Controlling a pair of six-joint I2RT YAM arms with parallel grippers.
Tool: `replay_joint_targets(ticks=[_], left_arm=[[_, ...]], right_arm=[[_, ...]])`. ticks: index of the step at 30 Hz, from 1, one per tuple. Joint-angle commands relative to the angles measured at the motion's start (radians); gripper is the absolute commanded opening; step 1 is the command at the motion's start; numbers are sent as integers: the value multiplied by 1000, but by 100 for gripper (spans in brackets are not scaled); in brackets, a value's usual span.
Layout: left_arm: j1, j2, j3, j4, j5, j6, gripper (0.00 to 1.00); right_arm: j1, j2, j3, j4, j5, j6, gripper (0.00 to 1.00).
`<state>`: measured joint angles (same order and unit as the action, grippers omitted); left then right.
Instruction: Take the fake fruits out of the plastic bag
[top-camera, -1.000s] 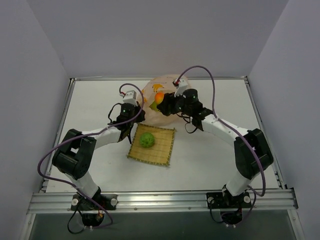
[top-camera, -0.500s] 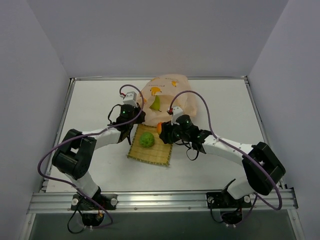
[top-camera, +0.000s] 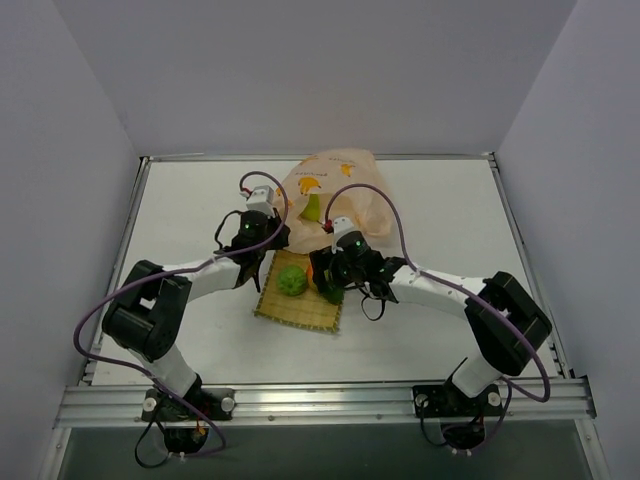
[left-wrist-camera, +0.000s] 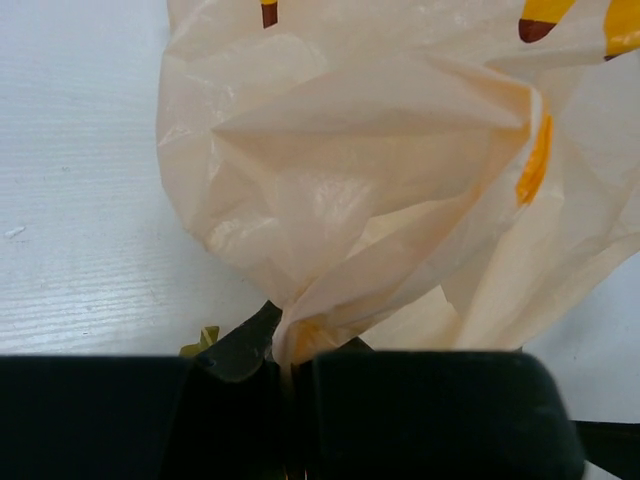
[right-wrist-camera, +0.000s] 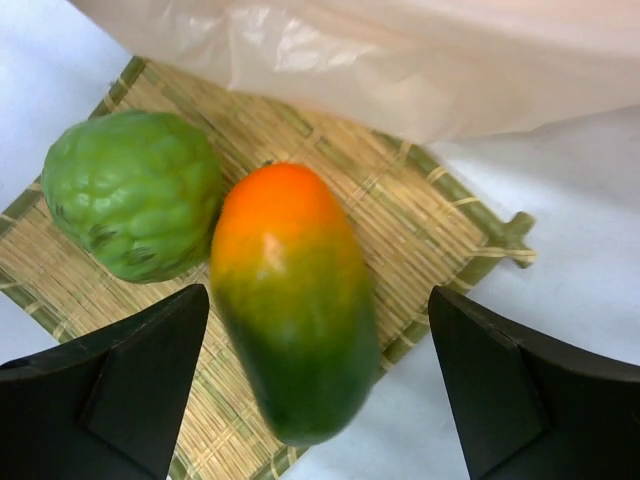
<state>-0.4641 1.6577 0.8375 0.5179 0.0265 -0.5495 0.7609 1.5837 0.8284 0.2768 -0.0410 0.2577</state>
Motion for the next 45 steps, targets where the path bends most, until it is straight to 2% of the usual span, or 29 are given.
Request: replay_joint_targets(ticks=[1, 4, 5, 8, 10, 14, 16, 19, 22, 23, 28, 36, 39, 45], left_arm=[[7, -72, 6, 14, -2, 25, 2], [7, -81, 5, 13, 0, 28, 2], [7, -82, 5, 11, -2, 28, 2], [8, -90, 2, 11, -3, 31, 2], [7, -95, 2, 4, -8, 39, 2], [8, -101, 2, -5, -17, 48, 2], [10, -99, 2, -6, -17, 51, 2], [10, -93, 3, -7, -16, 53, 2], [16, -84, 8, -4, -16, 49, 2], [19, -81, 8, -4, -13, 48, 2], [28, -70, 8, 5, -2, 40, 2], [38, -46, 15, 14, 7, 36, 2], [44, -30, 17, 18, 9, 33, 2], [64, -13, 5, 28, 9, 20, 2]], right_arm=[[-5, -86, 72, -57, 70, -34, 87], [-20, -106, 124, -59, 72, -57, 75], [-31, -102, 139, -41, 70, -61, 60], [-66, -38, 215, 27, 73, -72, 29], [-77, 39, 254, 64, 89, -89, 21], [-127, 208, 406, 114, 92, -135, 20], [-147, 292, 458, 111, 87, -162, 22], [-178, 372, 546, 111, 58, -202, 34], [-184, 430, 616, 90, 52, -247, 51], [-187, 447, 635, 79, 14, -247, 59], [-196, 571, 764, 48, -28, -281, 75], [-196, 734, 932, 53, -160, -258, 89], [-199, 788, 986, 87, -207, -200, 93], [-216, 877, 991, 359, -362, -17, 95]])
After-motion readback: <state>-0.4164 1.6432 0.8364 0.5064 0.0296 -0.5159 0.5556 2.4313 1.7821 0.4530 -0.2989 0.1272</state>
